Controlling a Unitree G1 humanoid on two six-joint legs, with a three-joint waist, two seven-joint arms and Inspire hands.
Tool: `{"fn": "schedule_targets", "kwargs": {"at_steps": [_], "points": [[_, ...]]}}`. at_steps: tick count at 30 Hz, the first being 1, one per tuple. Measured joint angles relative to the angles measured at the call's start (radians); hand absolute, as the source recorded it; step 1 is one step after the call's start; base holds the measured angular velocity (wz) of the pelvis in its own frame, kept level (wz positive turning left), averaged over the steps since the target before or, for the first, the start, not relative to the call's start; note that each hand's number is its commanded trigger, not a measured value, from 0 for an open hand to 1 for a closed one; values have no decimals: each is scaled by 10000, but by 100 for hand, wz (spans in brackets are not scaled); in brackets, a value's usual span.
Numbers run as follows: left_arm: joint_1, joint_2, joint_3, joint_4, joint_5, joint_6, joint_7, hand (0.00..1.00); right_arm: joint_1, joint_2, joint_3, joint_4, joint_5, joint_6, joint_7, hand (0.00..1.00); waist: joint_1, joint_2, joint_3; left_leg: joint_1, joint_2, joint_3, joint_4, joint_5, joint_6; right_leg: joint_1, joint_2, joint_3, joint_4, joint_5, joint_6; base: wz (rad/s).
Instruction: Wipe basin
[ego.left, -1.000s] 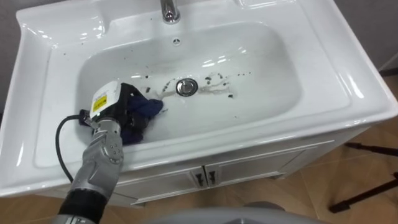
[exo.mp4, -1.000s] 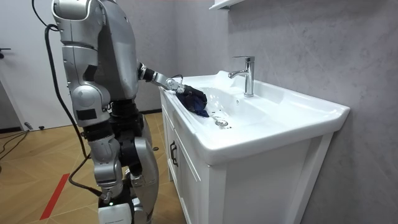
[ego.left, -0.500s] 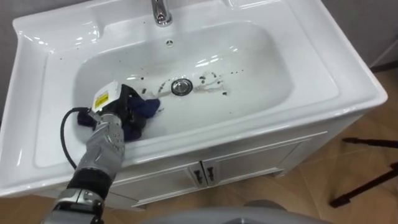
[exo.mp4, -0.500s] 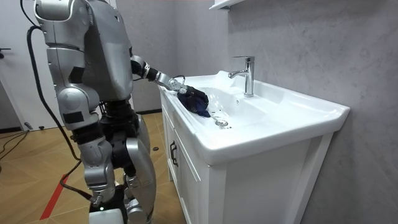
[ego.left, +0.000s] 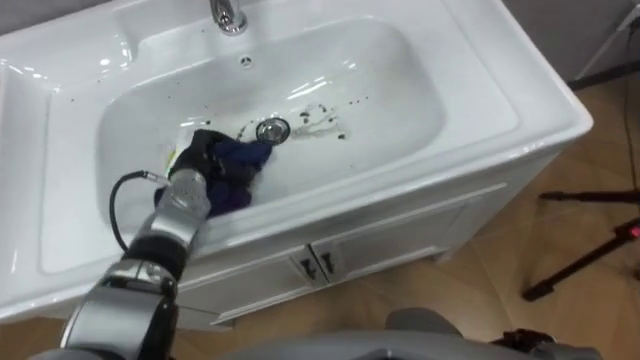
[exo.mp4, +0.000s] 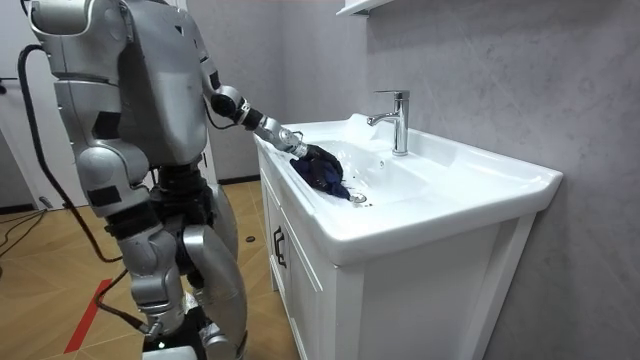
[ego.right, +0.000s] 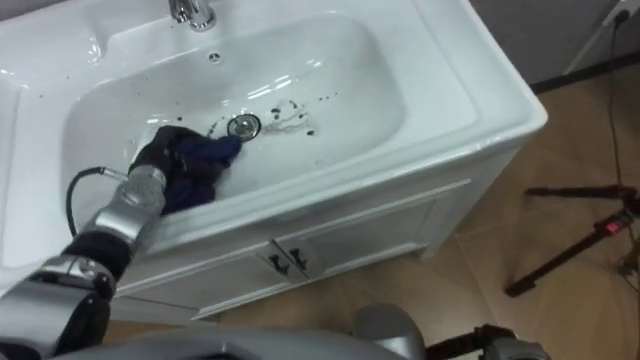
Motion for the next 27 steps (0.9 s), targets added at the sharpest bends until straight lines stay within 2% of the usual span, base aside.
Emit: {"fn": "schedule_targets", "kwargs": {"at_steps": [2,4,5,7,10,14,16,18,21,27], "points": [[-458,36,-35,466,-186,-48,-49,100,-224,-2,32,-38,-162,-106,-102,0,-25,37,35,-392,44,31,249,-1,-1,-341,-14,-13,159,19,-32,5],[-970,148,-88,896,-714,-128,-124,100,-491,-5,189,-196,-180,-135,-296,0,-156,107,112,-700,39,42,393,-1,-2,-612,-12,-13,318,54,-71,0],[-1247,257,-199,1109,-1060,-162,-124,100,-695,-8,261,-335,-169,-249,-437,0,-285,174,238,-908,61,42,522,-2,-3,-789,0,-5,390,80,-91,0],[-1685,350,-413,1422,-1183,-251,-127,100,-1017,-8,430,-569,-141,-539,-769,0,-430,335,386,-1275,95,115,673,-1,-3,-1204,17,26,551,129,-124,-3],[-2101,327,-421,1661,-1404,-404,-125,100,-1179,35,816,-694,-189,-874,-1033,0,-546,367,442,-1632,127,277,757,30,-37,-1649,1,57,741,167,-188,-4],[-2358,339,-626,1653,-1986,-630,-119,100,-1259,9,1327,-692,-191,-980,-1201,0,-742,368,472,-2012,160,278,929,53,-50,-1985,10,39,829,198,-213,1],[-2599,310,-943,1659,-2378,-663,-122,100,-1259,-29,1678,-688,-190,-998,-1295,0,-827,439,557,-2175,185,281,1067,52,-49,-2081,18,41,842,229,-210,0],[-2647,241,-1123,1646,-2709,-801,-120,100,-1237,-18,1996,-688,-195,-1027,-1375,0,-910,475,589,-2198,180,317,1074,52,-49,-2116,3,53,869,230,-209,0],[-2697,82,-1565,1568,-3156,-1045,-114,100,-1195,-7,2446,-680,-153,-1172,-1376,0,-1047,479,592,-2226,171,317,1054,52,-49,-2131,-25,12,874,216,-204,4],[-2813,-309,-2071,948,-3434,-1277,29,100,-1213,-25,2613,-696,-56,-1468,-1373,0,-1084,476,594,-2422,117,310,1081,66,-25,-2296,-119,-73,906,202,-162,6]]}}
